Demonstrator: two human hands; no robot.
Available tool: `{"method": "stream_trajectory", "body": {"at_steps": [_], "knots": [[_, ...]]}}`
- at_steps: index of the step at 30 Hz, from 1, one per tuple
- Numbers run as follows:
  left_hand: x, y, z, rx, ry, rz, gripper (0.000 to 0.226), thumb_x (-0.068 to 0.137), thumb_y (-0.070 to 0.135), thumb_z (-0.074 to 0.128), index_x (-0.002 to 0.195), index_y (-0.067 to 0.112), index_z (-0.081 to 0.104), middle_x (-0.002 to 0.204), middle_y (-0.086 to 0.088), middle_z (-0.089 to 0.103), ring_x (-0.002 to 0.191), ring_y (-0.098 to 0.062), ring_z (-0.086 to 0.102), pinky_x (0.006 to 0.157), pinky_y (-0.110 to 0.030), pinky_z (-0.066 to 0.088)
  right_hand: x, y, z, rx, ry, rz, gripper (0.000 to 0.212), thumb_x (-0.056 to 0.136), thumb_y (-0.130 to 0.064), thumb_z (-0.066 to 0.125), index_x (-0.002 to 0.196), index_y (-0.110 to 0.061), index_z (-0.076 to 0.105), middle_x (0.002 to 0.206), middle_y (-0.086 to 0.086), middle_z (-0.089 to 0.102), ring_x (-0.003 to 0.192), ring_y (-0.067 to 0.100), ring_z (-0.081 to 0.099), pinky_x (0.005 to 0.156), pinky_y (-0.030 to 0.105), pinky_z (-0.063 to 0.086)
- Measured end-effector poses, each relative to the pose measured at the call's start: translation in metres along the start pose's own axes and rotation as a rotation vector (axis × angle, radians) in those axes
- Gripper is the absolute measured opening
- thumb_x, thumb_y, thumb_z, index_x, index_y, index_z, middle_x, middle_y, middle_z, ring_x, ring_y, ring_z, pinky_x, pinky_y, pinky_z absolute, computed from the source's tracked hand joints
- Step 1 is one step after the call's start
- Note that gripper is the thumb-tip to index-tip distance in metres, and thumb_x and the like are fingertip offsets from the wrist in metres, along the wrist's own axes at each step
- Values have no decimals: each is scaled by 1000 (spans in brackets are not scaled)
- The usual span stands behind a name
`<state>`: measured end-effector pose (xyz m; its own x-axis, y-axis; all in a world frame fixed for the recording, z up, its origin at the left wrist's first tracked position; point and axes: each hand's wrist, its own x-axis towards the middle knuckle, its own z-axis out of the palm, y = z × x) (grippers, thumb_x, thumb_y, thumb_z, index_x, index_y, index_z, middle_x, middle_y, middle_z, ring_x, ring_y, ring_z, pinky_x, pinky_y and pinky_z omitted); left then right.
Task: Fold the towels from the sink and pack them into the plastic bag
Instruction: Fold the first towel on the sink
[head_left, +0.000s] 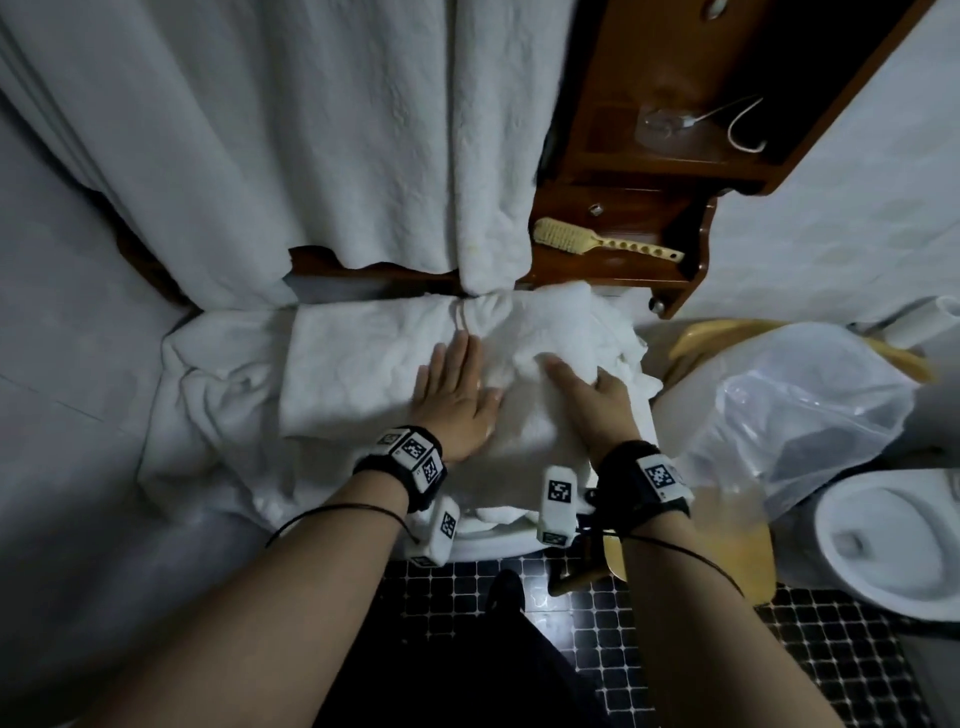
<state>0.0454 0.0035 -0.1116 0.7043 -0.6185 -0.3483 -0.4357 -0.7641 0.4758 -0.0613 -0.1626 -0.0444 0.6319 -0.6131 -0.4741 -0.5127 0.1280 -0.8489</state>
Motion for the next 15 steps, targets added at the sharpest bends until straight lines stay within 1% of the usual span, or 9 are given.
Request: {"method": "stream_trajectory", "body": {"at_steps": [2,4,5,6,8,10,11,13,15], "knots": [[1,5,3,36,6,-30,78,106,63,14,161,30,-30,164,10,-43,155,-20,-35,127,-45,-17,-1,13,-4,-104,31,-44,66,73,-68,84,117,-23,61,104,-6,74,99,20,72,91,41,61],[4,10,4,71,-10,-58,83,106,65,18,159,28,-34,160,8,-49,153,-23,-37,125,-45,-20,-2,22,-5,-243,8,-71,87,61,-63,93,126,-28,47,113,-5,67,107,21,67,94,41,58],[5,12,3,87,-30,-59,88,105,67,22,157,27,-36,158,6,-52,153,-25,-39,125,-46,-21,-2,26,-7,-304,-7,-67,98,55,-58,97,131,-30,41,118,-4,65,108,22,65,95,41,57],[5,12,0,105,-58,-47,97,103,70,30,156,26,-39,156,4,-55,152,-28,-40,125,-47,-21,-3,29,-8,-356,-14,-65,106,53,-51,100,135,-29,37,120,-3,63,109,23,62,95,40,55],[2,7,-10,156,-128,9,127,91,76,56,154,25,-42,155,1,-56,149,-33,-43,125,-49,-20,-3,32,-9,-415,10,-79,108,59,-36,101,142,-25,34,119,-1,58,109,24,57,93,36,51],[-4,0,-20,239,-179,66,154,74,70,82,153,26,-43,155,-1,-56,147,-33,-44,124,-49,-19,-3,32,-8,-429,50,-118,105,62,-33,101,143,-23,35,123,4,61,115,28,58,96,37,51],[-7,-4,-24,282,-181,78,162,68,64,89,153,27,-43,156,0,-55,148,-31,-44,124,-50,-18,-3,32,-7,-431,62,-131,104,62,-34,101,143,-23,37,127,6,63,117,30,60,97,38,52],[-11,-7,-24,355,-133,63,170,59,60,95,152,30,-44,157,3,-54,150,-27,-42,125,-55,-18,-4,34,-5,-445,77,-145,104,62,-36,101,144,-24,37,129,8,65,119,33,61,95,39,52],[-13,-8,-16,399,-47,37,175,51,67,95,153,30,-43,161,4,-49,153,-25,-38,124,-61,-17,-6,36,-5,-455,84,-161,103,63,-38,100,144,-26,37,128,9,66,117,35,62,94,40,53]]}}
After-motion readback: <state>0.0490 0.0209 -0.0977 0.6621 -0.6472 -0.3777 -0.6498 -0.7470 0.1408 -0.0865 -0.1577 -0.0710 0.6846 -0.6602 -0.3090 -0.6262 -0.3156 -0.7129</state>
